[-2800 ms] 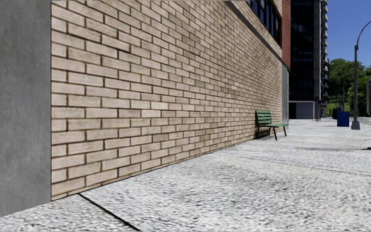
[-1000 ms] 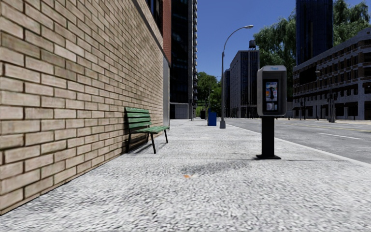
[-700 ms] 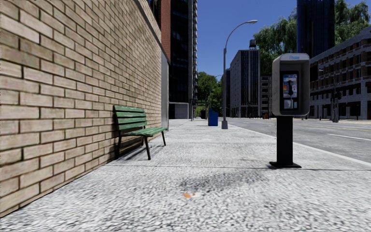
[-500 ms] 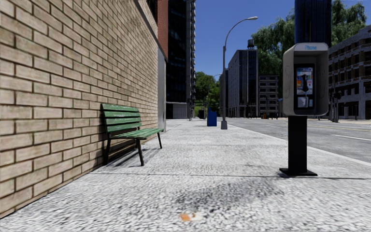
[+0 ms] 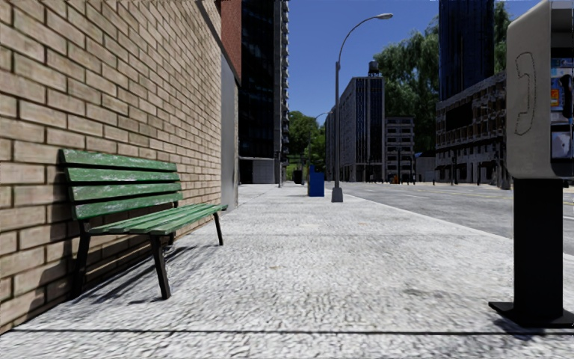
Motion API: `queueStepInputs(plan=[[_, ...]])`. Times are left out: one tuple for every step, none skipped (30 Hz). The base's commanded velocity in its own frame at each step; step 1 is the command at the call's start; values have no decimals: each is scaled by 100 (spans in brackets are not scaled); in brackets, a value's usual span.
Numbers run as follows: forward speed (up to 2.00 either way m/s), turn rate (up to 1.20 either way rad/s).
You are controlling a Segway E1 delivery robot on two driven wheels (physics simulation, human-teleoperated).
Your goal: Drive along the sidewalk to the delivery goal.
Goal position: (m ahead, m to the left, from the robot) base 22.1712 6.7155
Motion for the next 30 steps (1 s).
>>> queueStepInputs(plan=[[200, 0], [200, 0], [200, 0], [200, 0], [200, 0], [200, 0], [200, 0], [200, 0], [200, 0], [200, 0], [200, 0], [200, 0], [200, 0], [200, 0], [200, 0], [200, 0], [200, 0], [200, 0], [200, 0], [200, 0], [200, 0], [200, 0], [200, 0], [200, 0], [200, 0], [200, 0], [200, 0], [200, 0], [200, 0], [200, 0]])
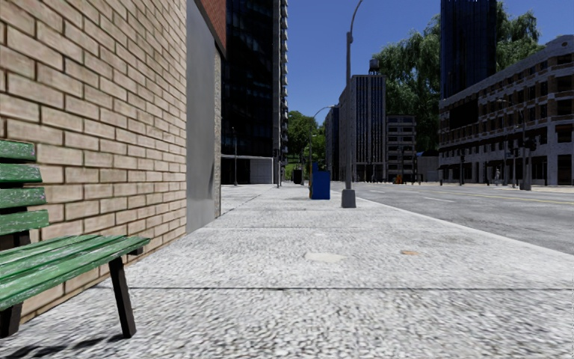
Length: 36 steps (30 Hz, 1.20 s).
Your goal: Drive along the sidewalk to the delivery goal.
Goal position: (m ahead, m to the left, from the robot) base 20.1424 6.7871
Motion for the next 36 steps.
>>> queueStepInputs(plan=[[200, 0], [200, 0], [200, 0], [200, 0], [200, 0], [200, 0], [200, 0], [200, 0], [200, 0], [200, 0], [200, 0], [200, 0], [200, 0], [200, 0], [200, 0], [200, 0], [200, 0], [200, 0], [200, 0], [200, 0], [200, 0], [200, 0], [200, 0], [200, 0], [200, 0], [200, 0], [200, 0], [200, 0], [200, 0], [200, 0], [200, 0], [200, 0], [200, 0], [200, 0], [200, 0], [200, 0]])
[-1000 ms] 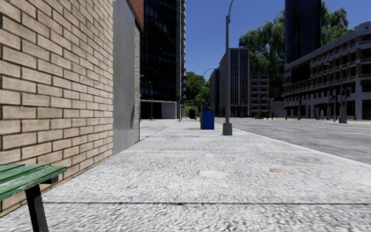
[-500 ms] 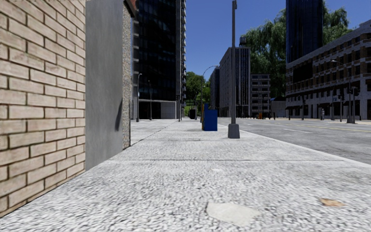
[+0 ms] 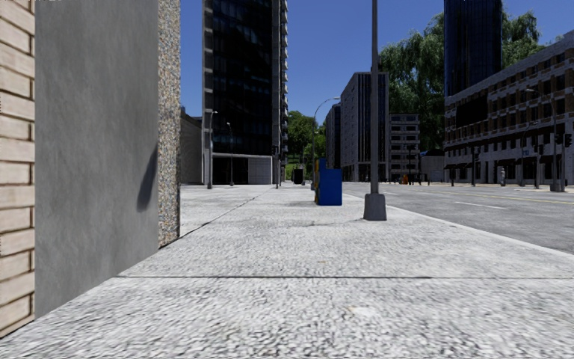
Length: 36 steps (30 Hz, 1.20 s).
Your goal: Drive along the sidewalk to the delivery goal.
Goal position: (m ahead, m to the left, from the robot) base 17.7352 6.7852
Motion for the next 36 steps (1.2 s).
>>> queueStepInputs(plan=[[200, 0], [200, 0], [200, 0], [200, 0], [200, 0], [200, 0], [200, 0], [200, 0], [200, 0], [200, 0], [200, 0], [200, 0], [200, 0], [200, 0], [200, 0], [200, 5], [200, 9], [200, 10], [200, 10], [200, 16], [200, 16], [200, 18], [200, 19], [200, 20], [200, 28], [200, 36], [200, 36], [200, 38], [200, 39], [200, 39], [200, 39], [200, 39], [200, 39], [200, 39], [200, 39], [200, 39]])
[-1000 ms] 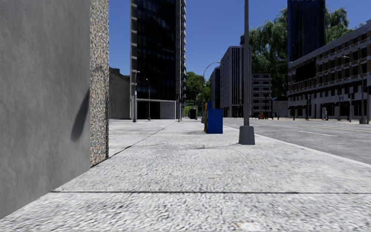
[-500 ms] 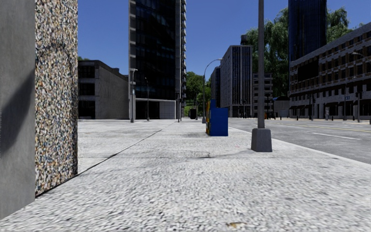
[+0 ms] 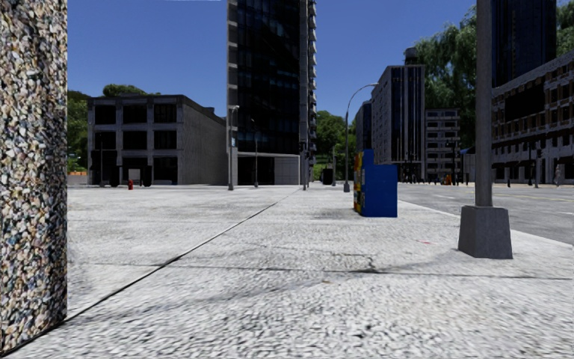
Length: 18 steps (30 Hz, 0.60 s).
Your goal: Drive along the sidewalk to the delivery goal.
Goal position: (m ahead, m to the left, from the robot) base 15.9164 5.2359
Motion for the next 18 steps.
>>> queueStepInputs(plan=[[200, 39], [200, 39], [200, 39], [200, 39], [200, 39], [200, 39], [200, 39], [200, 39], [200, 39], [200, 39], [200, 39], [200, 39], [200, 39], [200, 39], [200, 39], [200, 39], [200, 39], [200, 39]])
